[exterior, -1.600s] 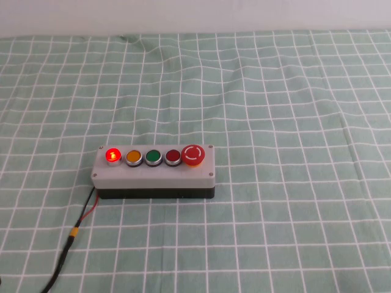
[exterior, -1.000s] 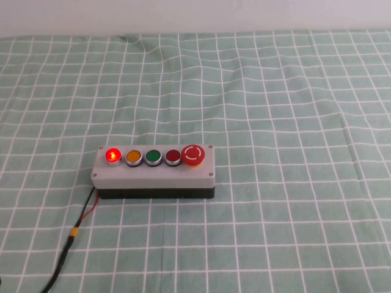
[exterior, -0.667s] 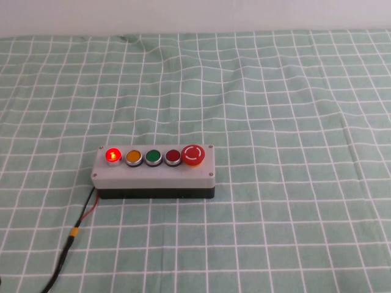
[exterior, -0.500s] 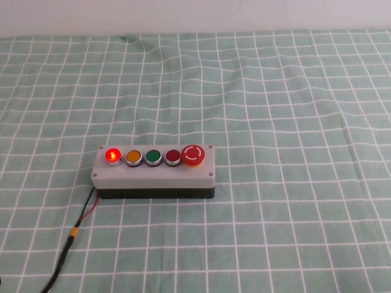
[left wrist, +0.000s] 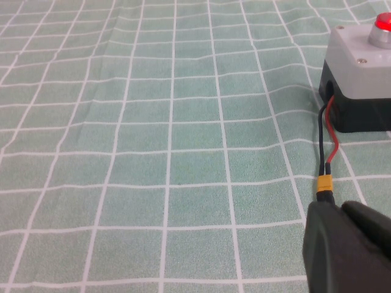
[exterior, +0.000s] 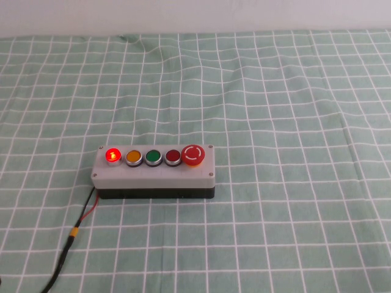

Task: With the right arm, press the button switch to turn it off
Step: 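Press the lit red button on the button box to turn it off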

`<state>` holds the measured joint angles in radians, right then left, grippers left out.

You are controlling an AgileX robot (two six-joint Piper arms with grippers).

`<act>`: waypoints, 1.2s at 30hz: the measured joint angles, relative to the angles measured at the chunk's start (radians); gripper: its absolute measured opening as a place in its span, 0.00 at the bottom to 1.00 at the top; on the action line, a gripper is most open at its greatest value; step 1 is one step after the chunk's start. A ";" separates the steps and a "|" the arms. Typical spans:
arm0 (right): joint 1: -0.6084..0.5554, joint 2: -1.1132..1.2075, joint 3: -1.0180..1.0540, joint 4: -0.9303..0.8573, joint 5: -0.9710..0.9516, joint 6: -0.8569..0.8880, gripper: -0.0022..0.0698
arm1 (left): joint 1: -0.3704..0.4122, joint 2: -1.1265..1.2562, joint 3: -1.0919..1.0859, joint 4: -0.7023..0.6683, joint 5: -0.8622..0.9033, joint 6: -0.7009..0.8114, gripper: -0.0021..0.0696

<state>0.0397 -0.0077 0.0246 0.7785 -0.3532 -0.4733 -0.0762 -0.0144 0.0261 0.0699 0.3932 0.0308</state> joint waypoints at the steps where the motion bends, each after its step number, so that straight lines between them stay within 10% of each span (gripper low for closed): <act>1: 0.000 0.000 0.000 0.009 -0.036 0.000 0.01 | 0.000 0.000 0.000 0.000 0.000 0.000 0.02; 20: 0.000 -0.006 -0.101 -0.142 -0.329 0.000 0.01 | 0.000 0.000 0.000 0.000 0.000 0.000 0.02; 36: 0.000 0.295 -0.927 -0.613 0.481 0.280 0.01 | 0.000 0.000 0.000 0.000 0.000 0.000 0.02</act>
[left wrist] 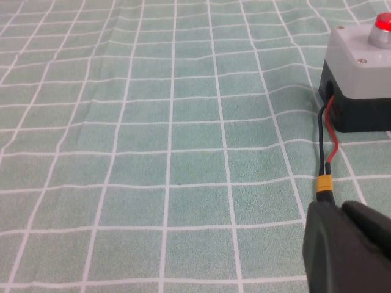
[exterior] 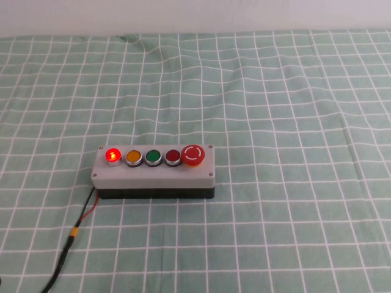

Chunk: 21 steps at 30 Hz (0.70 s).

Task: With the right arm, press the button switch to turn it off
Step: 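Press the lit red button on the button box to turn it off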

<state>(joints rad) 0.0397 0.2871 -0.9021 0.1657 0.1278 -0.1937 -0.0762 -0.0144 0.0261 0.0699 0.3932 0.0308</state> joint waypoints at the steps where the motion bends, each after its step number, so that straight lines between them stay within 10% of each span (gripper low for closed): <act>1: 0.000 0.043 -0.038 0.000 0.090 0.002 0.01 | 0.000 0.000 0.000 0.000 0.000 0.000 0.02; 12: 0.000 0.402 -0.099 0.290 0.408 -0.013 0.01 | 0.000 0.000 0.000 0.000 0.000 0.000 0.02; 21: 0.015 0.770 -0.101 0.906 0.618 -0.573 0.01 | 0.000 0.000 0.000 0.000 0.000 0.000 0.02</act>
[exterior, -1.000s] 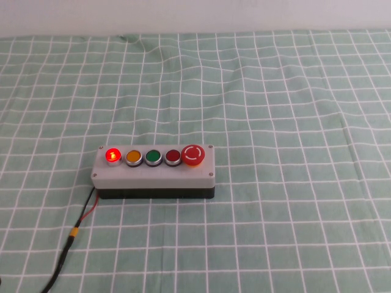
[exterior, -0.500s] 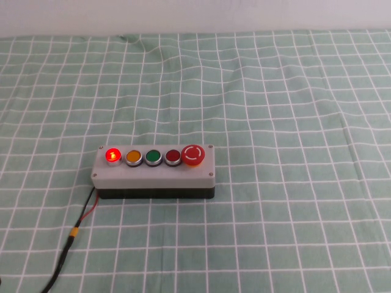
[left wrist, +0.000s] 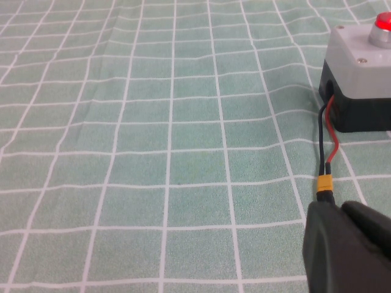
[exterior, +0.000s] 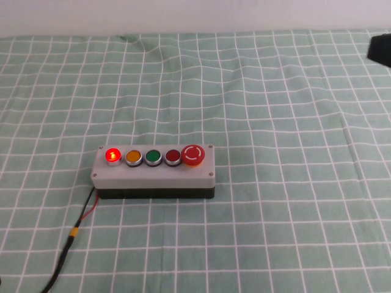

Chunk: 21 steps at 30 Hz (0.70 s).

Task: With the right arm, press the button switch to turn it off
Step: 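Press the lit red button on the button box to turn it off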

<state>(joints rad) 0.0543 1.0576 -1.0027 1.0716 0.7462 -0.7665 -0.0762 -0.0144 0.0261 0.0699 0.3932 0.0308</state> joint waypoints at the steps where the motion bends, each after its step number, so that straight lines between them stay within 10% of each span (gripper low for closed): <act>1: 0.016 0.041 -0.002 0.025 -0.007 -0.026 0.01 | 0.000 0.000 0.000 0.000 0.000 0.000 0.02; 21: 0.618 0.783 -0.648 -0.209 -0.186 0.005 0.01 | 0.000 0.000 0.000 0.000 0.000 0.000 0.02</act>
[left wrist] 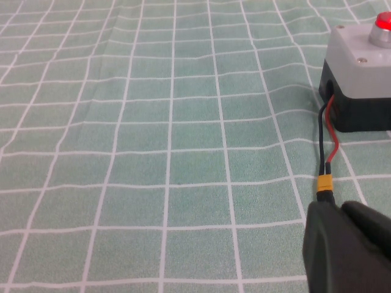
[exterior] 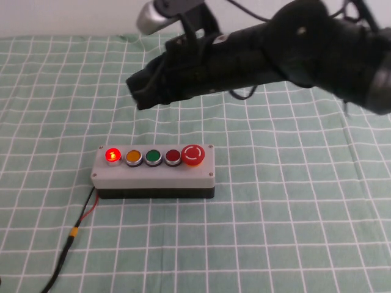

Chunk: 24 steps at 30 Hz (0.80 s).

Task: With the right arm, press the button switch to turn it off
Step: 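Press the lit red button on the button box to turn it off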

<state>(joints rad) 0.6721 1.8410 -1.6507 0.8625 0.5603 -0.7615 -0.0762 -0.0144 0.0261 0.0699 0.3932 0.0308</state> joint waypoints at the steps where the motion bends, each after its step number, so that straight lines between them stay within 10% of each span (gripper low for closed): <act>1: 0.015 0.039 -0.041 -0.007 0.000 0.008 0.01 | 0.000 0.000 0.000 0.000 0.000 0.000 0.02; 24: 0.066 0.405 -0.266 -0.082 0.044 0.027 0.01 | 0.000 0.000 0.000 0.000 0.000 0.000 0.02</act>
<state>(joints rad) 0.7384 2.2460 -1.9166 0.7809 0.6047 -0.7350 -0.0762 -0.0144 0.0261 0.0699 0.3932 0.0308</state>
